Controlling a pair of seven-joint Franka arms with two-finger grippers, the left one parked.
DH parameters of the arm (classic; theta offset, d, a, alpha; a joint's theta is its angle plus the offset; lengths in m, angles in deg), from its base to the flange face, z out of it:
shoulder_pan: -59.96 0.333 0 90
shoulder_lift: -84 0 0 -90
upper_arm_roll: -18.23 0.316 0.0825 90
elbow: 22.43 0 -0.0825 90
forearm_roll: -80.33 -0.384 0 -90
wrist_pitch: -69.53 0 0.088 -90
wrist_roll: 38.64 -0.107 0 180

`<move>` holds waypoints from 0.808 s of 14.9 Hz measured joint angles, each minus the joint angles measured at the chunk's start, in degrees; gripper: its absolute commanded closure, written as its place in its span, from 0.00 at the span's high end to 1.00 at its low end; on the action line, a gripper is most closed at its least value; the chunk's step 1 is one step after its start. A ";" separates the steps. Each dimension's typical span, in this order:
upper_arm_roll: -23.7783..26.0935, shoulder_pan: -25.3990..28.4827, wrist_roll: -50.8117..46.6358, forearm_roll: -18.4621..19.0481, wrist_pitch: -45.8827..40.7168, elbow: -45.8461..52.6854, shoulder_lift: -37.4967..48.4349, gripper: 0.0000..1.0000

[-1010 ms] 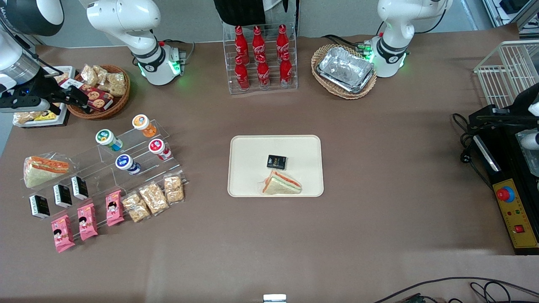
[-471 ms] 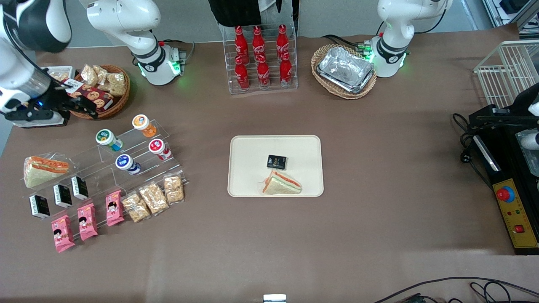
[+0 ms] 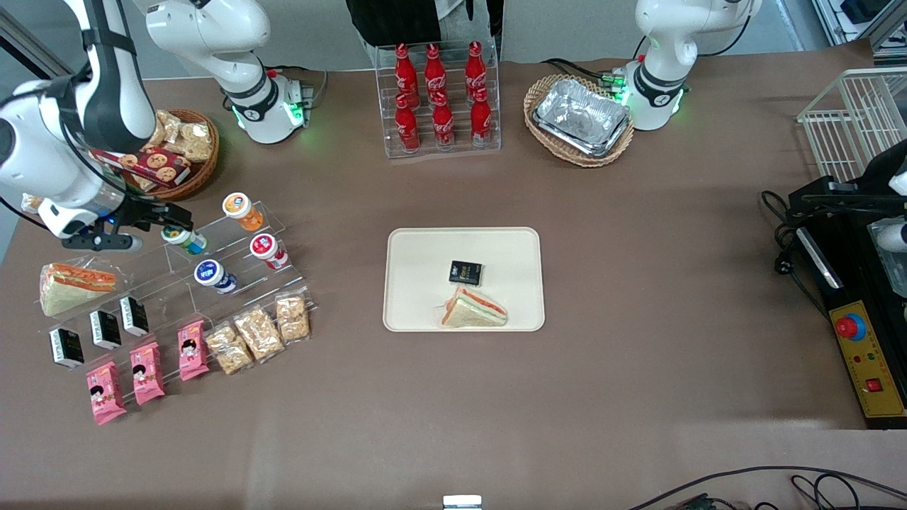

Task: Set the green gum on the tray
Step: 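Lower the right gripper over the green-labelled bottle and close on it, then lift the green-labelled bottle out of the rack with the right gripper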

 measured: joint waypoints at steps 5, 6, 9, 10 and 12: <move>0.00 0.00 -0.26 -0.11 0.99 -0.21 -1.18 0.62; 0.00 0.00 -0.27 -0.11 1.02 -0.22 -1.31 0.62; 0.01 0.03 -0.29 -0.23 1.12 -0.22 -1.74 0.55; 0.01 0.02 -0.30 -0.23 1.13 -0.22 -1.74 0.50; 0.01 0.02 -0.32 -0.23 1.16 -0.21 -1.74 0.36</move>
